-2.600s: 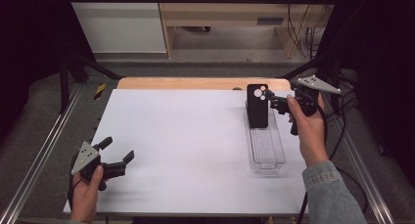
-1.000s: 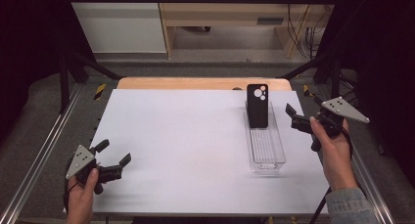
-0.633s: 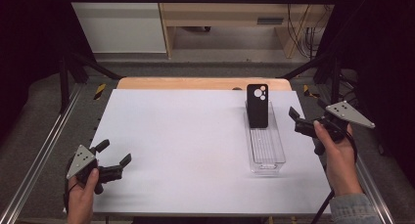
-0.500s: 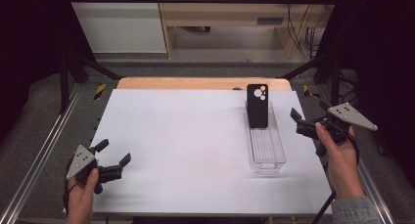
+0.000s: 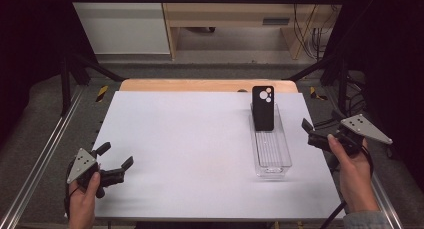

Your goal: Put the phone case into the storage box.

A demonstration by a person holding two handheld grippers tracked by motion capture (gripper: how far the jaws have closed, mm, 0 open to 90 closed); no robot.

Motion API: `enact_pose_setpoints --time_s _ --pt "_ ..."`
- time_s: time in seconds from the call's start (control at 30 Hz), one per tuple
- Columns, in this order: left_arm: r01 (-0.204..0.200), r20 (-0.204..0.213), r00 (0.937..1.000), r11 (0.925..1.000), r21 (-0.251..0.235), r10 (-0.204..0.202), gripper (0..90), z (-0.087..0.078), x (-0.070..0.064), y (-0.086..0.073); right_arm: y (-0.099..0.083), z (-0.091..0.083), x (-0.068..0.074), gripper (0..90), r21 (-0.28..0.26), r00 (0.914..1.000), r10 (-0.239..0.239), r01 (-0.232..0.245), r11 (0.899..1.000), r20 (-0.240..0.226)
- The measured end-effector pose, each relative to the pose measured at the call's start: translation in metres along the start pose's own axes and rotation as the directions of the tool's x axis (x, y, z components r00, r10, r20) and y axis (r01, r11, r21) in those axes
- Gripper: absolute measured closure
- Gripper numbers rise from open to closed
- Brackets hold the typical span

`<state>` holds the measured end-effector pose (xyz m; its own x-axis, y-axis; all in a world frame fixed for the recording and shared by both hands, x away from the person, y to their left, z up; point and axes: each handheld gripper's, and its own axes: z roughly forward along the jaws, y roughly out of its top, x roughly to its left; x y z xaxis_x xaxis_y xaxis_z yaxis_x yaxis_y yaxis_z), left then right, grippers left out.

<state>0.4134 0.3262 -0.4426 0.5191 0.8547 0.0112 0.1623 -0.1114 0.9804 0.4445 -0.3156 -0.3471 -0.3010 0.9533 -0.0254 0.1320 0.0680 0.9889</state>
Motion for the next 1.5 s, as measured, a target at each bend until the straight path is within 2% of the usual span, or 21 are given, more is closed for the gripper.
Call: enact_pose_setpoints --time_s 0.23,0.5,1.1,1.5 --pt "-0.001 0.001 1.0 1.0 -0.001 0.001 3.6 0.0 0.0 0.0 -0.007 -0.006 -0.001 2.6 0.011 1.0 0.001 -0.001 1.0 -0.006" --pt "-0.001 -0.004 1.0 1.0 -0.003 0.001 3.2 0.0 0.0 0.0 -0.014 -0.014 0.001 2.8 0.009 0.9997 -0.021 0.022 1.0 -0.015" --pt "-0.003 -0.003 1.0 1.0 -0.007 0.003 3.0 0.0 -0.001 0.001 -0.036 -0.027 0.008 2.7 0.014 0.9994 -0.001 0.001 1.0 -0.034" --pt "-0.005 -0.003 1.0 1.0 -0.005 0.005 3.0 0.0 -0.002 0.0 -0.052 -0.031 0.02 2.7 0.016 0.9986 0.01 -0.009 1.0 -0.052"
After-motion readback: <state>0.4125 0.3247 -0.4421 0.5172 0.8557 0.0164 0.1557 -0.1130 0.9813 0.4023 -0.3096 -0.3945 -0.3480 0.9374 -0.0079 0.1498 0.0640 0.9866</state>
